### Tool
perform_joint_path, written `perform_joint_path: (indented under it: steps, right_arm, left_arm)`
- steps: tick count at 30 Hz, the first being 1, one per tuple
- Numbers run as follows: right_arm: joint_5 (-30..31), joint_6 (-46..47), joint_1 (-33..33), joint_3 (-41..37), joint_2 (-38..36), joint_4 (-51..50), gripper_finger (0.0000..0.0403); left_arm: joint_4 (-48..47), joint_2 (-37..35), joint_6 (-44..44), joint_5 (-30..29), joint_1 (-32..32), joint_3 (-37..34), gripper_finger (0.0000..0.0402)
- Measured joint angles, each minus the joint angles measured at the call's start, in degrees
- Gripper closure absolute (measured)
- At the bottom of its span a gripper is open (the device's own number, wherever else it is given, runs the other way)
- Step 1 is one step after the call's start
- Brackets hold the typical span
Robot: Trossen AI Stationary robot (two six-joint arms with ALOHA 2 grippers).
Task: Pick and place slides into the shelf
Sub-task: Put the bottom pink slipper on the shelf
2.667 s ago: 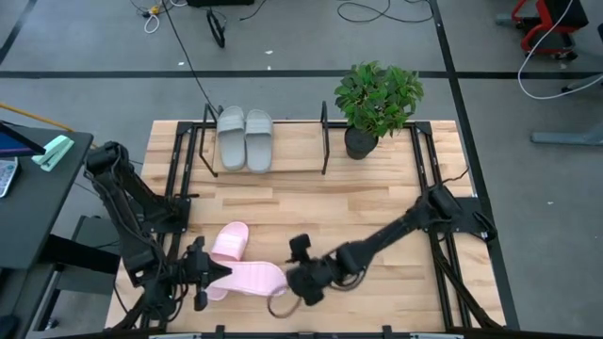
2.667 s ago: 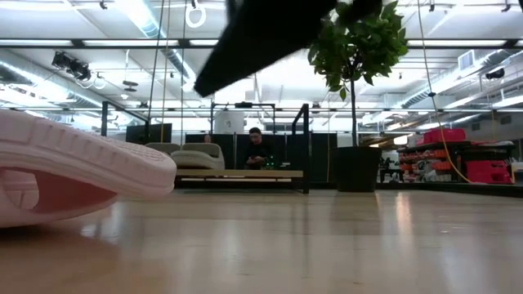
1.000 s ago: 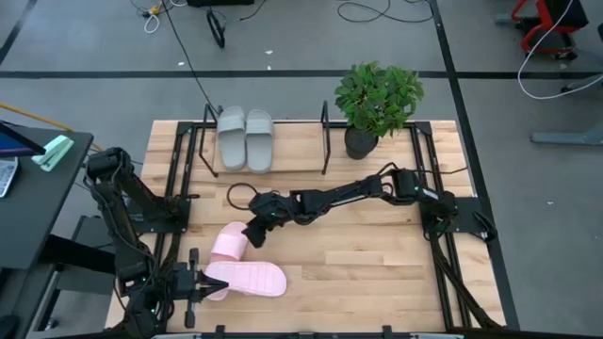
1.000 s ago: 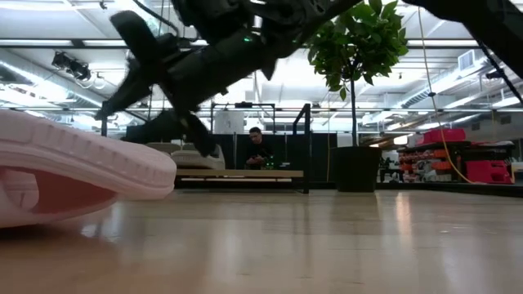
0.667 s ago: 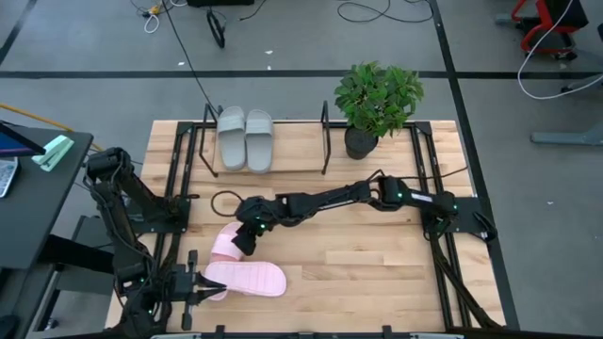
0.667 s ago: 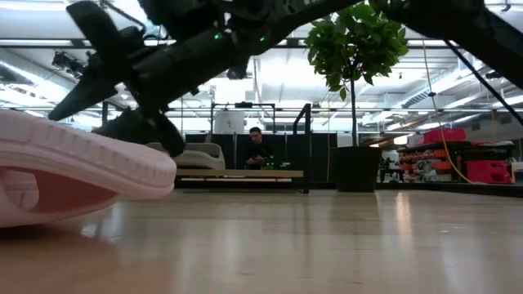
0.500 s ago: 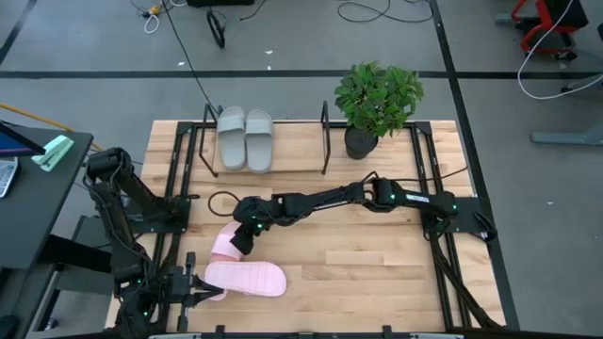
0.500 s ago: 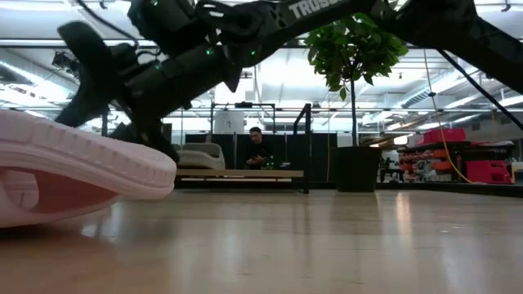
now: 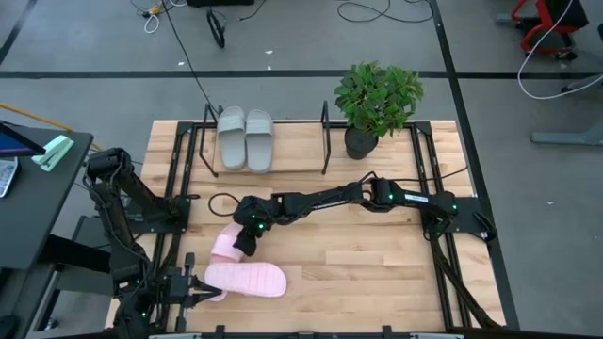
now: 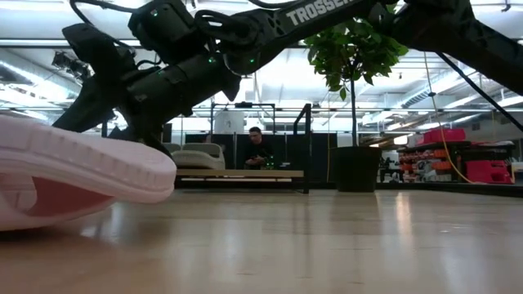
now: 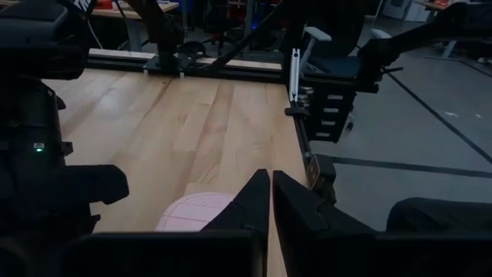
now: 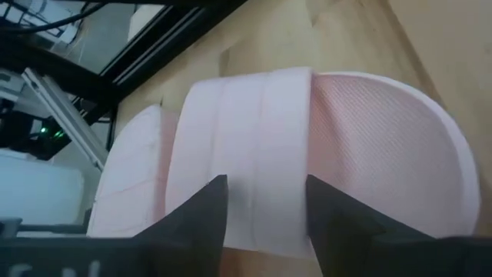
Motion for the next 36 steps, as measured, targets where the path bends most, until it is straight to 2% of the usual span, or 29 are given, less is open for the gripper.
perform_joint_path:
  steps: [5,14,17,21,24,29,36]
  right_arm:
    - [-0.2,-0.4,0.0,0.0,0.0,0.1,0.0256]
    - [0.6,-1.4,0.2,-1.6,0.0,0.7,0.0266]
    - [0.6,-2.7,0.2,-1.6,0.0,0.6,0.0303]
    - [0.4,-5.0,0.1,-1.6,0.0,0.5,0.0385]
    - [0.5,-4.7,0.1,-1.6,0.0,0.5,0.0389]
    - [4.4,-5.0,0.4,-1.7,-0.8,-0.1,0.0396]
    - [12.4,-9.8,0.5,-1.9,-7.7,-5.6,0.0398]
  left_arm:
    - [0.0,0.0,0.0,0.0,0.0,0.0,0.0380]
    - [-0.2,0.0,0.0,0.0,0.0,0.0,0.0393]
    - [-0.2,0.0,0.0,0.0,0.0,0.0,0.0387]
    - [-0.2,0.0,0.0,0.0,0.0,0.0,0.0378]
    - [-0.2,0.0,0.0,0.0,0.0,0.0,0.0378]
    - [-0.2,0.0,-0.1,0.0,0.0,0.0,0.0389]
    - [-0.3,0.0,-0.1,0.0,-0.1,0.0,0.0391]
